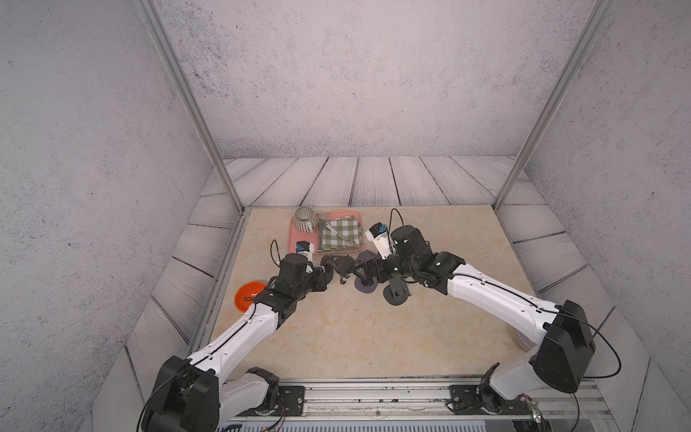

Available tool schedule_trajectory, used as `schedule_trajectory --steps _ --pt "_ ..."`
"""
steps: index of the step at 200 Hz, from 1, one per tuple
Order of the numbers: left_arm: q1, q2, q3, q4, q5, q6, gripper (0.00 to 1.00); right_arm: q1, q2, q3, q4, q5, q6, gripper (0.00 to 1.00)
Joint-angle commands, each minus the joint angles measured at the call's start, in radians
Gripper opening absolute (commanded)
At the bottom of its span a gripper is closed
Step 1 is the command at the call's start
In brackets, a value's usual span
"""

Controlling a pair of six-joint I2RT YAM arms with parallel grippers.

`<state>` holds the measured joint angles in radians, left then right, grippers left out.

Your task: Open the phone stand

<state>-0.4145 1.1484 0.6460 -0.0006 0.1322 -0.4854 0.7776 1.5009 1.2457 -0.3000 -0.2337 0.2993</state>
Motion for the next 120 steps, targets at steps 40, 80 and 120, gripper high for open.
schedule_trajectory --steps 40,80,120 --pt "-0.003 0.007 -0.001 0.042 0.099 -0.007 0.00 0.000 0.041 -0.037 0.077 -0.065 0.011 0.99" --pt "-0.003 -0.009 -0.038 0.137 0.209 -0.035 0.00 0.000 0.075 -0.034 0.102 -0.072 0.019 0.99" --pt "-0.003 -0.034 -0.060 0.173 0.246 -0.057 0.00 0.000 0.083 -0.026 0.105 -0.065 0.019 0.99"
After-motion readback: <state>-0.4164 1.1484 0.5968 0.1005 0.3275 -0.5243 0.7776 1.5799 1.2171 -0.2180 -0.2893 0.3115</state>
